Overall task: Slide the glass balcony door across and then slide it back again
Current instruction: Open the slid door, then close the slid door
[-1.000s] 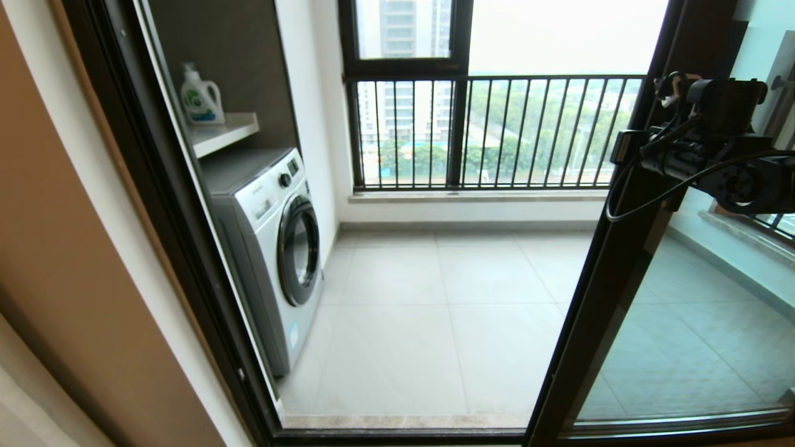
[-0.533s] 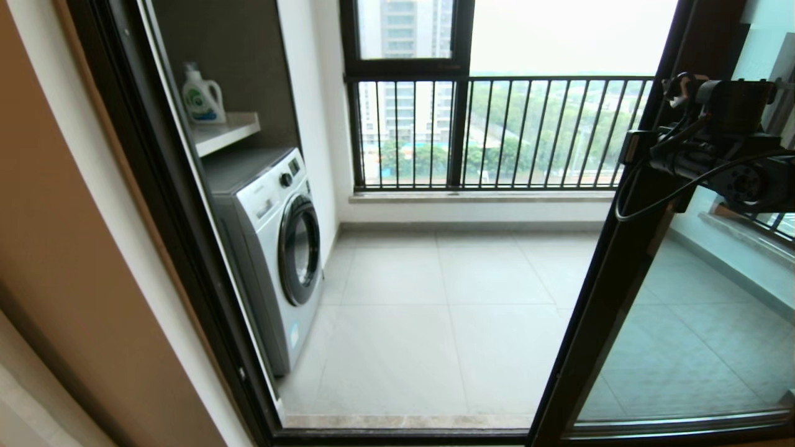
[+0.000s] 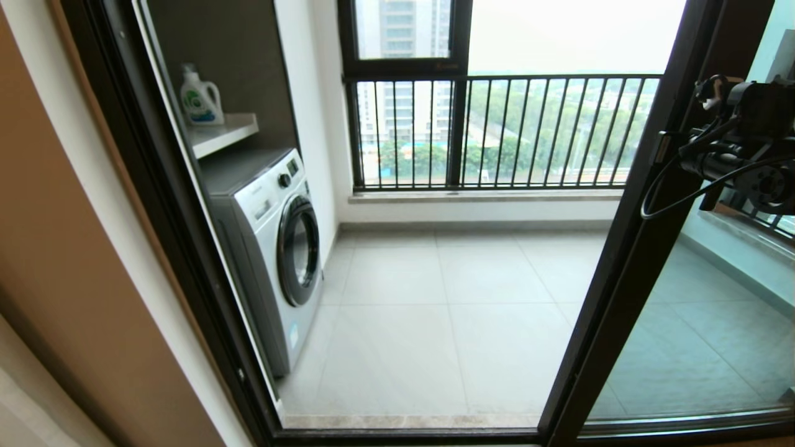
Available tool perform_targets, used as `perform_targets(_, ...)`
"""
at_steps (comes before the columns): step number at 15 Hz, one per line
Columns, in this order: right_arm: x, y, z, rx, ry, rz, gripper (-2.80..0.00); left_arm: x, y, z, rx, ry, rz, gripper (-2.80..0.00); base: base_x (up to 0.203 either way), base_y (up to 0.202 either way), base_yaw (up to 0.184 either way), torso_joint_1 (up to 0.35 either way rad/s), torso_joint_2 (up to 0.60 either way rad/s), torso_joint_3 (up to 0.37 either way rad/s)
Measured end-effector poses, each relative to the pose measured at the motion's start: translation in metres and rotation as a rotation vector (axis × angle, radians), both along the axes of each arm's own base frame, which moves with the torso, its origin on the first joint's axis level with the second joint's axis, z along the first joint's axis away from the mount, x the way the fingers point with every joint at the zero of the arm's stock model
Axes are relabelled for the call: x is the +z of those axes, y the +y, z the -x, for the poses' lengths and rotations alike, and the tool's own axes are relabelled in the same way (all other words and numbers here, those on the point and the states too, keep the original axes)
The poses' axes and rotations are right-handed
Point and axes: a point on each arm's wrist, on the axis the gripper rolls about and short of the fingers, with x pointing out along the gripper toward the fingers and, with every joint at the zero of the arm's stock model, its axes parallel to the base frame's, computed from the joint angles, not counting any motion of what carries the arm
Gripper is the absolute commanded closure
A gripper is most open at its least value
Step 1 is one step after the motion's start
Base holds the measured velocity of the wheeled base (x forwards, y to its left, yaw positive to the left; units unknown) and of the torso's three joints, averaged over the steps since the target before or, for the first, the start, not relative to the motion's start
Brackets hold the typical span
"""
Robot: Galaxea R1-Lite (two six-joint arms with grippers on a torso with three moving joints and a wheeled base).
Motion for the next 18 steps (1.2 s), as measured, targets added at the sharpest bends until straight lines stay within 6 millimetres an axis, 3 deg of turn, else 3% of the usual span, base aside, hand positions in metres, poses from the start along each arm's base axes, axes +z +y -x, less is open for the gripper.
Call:
perform_targets(7,0.003,0.002,0.002,0.011,-0.004,0.001,0.00,0.000,0.000,0.000,0.000,0.000,0.000,0.00,0.000,0.000,0.000,0.000,0.00,0.000)
perform_targets(10,0.011,0.013,0.014,0.037,-0.015,0.002,0.00,0.000,0.000,0.000,0.000,0.000,0.000,0.00,0.000,0.000,0.000,0.000,0.00,0.000)
perform_targets(15,0.045,0.039,0.074,0.079,-0.061,0.013,0.00,0.000,0.000,0.000,0.000,0.000,0.000,0.00,0.000,0.000,0.000,0.000,0.00,0.000)
perform_targets(18,0.049,0.035,0.118,-0.017,-0.041,0.059,0.00,0.000,0.000,0.000,-0.001,0.001,0.000,0.00,0.000,0.000,0.000,0.000,0.00,0.000)
